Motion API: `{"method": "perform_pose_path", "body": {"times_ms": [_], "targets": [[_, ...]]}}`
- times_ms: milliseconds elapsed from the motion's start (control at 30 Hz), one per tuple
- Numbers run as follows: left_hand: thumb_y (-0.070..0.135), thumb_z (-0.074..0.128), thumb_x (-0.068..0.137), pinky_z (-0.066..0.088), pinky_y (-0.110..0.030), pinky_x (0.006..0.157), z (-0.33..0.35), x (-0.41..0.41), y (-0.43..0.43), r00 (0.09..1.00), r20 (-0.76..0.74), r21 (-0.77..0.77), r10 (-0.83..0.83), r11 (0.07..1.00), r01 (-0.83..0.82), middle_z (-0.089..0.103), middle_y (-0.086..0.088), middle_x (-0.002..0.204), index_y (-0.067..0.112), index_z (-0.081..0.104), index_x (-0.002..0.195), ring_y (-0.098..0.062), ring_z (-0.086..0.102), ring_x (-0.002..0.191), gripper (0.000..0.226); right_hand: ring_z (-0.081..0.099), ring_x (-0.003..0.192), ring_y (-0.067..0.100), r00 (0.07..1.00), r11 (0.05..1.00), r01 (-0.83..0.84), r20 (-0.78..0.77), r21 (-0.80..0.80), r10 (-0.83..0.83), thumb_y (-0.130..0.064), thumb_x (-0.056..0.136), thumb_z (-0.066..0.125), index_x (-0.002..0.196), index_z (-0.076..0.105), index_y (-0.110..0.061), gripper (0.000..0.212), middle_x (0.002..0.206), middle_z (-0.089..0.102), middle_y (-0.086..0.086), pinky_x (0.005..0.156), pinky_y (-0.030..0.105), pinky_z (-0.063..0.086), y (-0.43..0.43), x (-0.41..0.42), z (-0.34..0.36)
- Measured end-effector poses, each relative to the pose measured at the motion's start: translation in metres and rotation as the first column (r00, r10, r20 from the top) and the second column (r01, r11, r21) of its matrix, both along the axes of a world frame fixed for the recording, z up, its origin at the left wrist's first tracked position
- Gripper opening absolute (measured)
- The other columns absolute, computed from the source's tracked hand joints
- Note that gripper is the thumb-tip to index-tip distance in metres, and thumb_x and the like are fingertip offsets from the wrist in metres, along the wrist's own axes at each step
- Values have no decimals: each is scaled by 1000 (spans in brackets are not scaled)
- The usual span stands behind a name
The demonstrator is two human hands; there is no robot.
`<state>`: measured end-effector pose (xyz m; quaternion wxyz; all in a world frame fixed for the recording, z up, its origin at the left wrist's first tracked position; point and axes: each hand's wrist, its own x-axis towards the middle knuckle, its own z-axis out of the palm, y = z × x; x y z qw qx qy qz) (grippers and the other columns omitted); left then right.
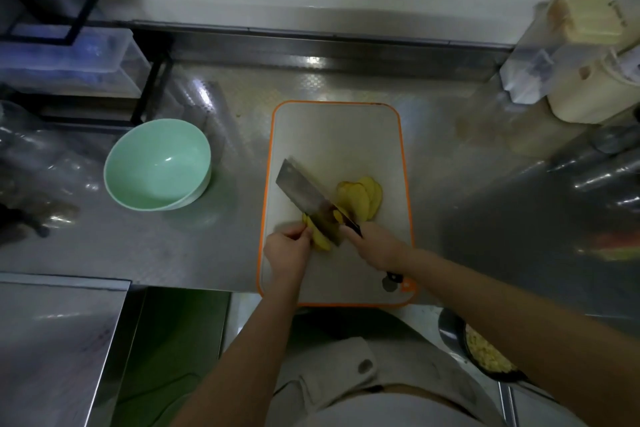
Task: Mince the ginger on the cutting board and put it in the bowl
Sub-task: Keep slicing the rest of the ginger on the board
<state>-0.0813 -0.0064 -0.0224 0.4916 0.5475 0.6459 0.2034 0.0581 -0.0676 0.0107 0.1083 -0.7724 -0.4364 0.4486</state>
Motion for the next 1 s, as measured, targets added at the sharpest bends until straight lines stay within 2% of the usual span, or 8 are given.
{"method": "perform_pose_path", "body": {"times_ms": [133,267,400,567,667,733,933,1000], "targets": [[15,67,83,51,-33,80,1,1,-2,999,46,-4,23,1000,-22,71,-4,88,9,75,92,-17,63,85,14,36,51,12,993,996,-83,83,23,81,-39,100,35,61,34,-19,44,57,39,-1,49,25,27,9,1,2],[19,68,82,49,-29,80,1,2,-3,998,51,-17,44,999,-44,72,-4,91,10,75,94,-14,62,84,16,39,48,12,1000,995,2,13,104,-3,-36,100,38,62,36,-16,42,55,41,-1,47,25,29,8,-4,5],[21,65,85,49,-30,81,-1,-1,-7,996,77,9,52,999,-52,71,-3,92,11,74,96,-13,61,84,17,37,47,12,999,988,50,8,146,-52,-35,99,39,62,35,-16,42,55,39,-1,46,23,27,3,-7,13],[24,67,84,48,-28,82,-2,-1,-9,991,90,-11,104,995,-103,66,4,86,12,72,99,-14,61,87,20,38,47,11,996,991,53,68,119,-62,-37,99,40,61,35,-19,42,55,39,-2,44,23,27,-5,-11,18],[18,68,82,47,-27,78,1,1,-10,986,100,-40,133,991,-130,64,6,79,18,70,84,-13,59,82,4,37,46,10,997,995,49,54,84,-53,-37,99,39,61,36,-19,43,54,39,-2,43,21,27,-8,-13,20],[14,66,81,45,-25,74,1,2,-11,986,107,-34,131,991,-128,64,6,76,21,68,79,-12,59,79,8,38,47,9,998,996,40,43,76,-44,-37,99,38,62,38,-19,42,55,40,-3,43,19,28,-9,-15,22],[12,63,83,38,-12,64,1,1,-10,992,85,-12,98,995,-97,65,5,81,16,71,85,-7,56,78,9,41,50,7,999,997,54,-1,62,-54,-37,99,38,71,47,-18,35,59,44,-4,45,17,30,-15,-18,22],[12,63,83,38,-14,66,0,2,-10,993,72,-9,92,996,-92,66,4,84,13,71,87,-7,56,78,10,42,52,7,999,997,50,8,60,-50,-38,99,38,79,51,-14,34,61,45,-4,47,20,31,-15,-18,20]]}}
